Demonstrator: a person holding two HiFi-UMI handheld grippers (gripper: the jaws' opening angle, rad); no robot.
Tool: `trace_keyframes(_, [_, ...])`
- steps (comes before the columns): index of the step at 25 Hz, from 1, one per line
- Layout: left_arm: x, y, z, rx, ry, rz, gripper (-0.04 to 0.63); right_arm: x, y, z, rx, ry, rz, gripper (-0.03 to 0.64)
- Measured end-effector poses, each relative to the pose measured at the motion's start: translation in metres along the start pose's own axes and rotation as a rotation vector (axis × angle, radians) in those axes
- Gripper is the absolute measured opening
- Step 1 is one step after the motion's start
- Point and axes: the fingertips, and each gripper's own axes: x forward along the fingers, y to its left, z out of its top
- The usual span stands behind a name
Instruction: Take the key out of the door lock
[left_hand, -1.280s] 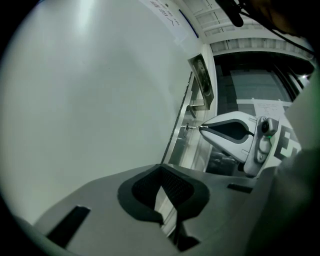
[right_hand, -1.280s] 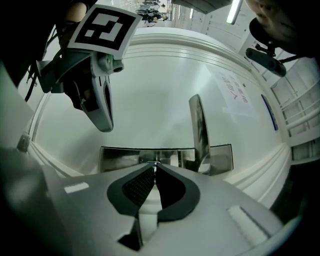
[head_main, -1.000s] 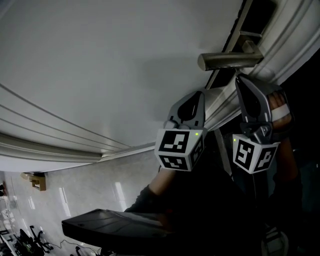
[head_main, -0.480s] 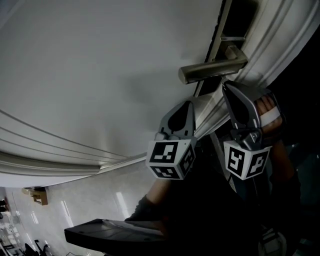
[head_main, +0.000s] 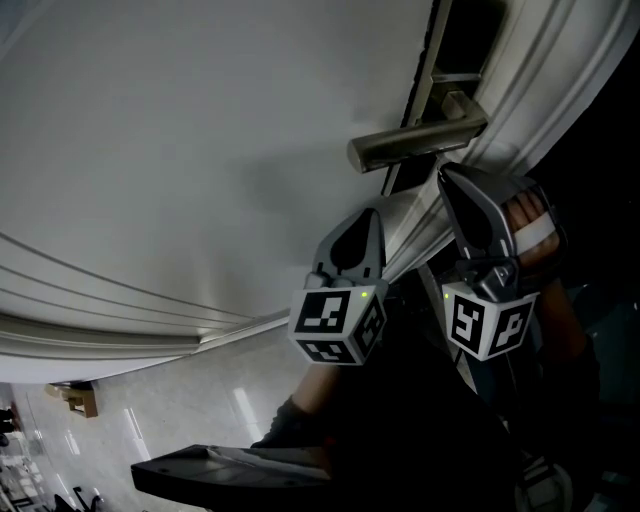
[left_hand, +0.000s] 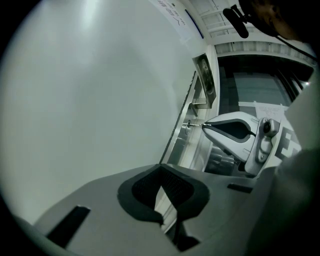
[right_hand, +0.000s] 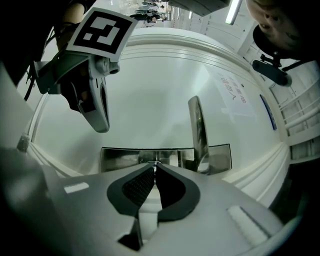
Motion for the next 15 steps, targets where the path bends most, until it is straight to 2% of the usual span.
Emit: trace_keyframes(15, [-0.001,0.0002,-0.0016,-0.016,0.0,-0.001,0.0,-0.0005,0.0001,0.0,0.001,0.003,-0.003,0.012])
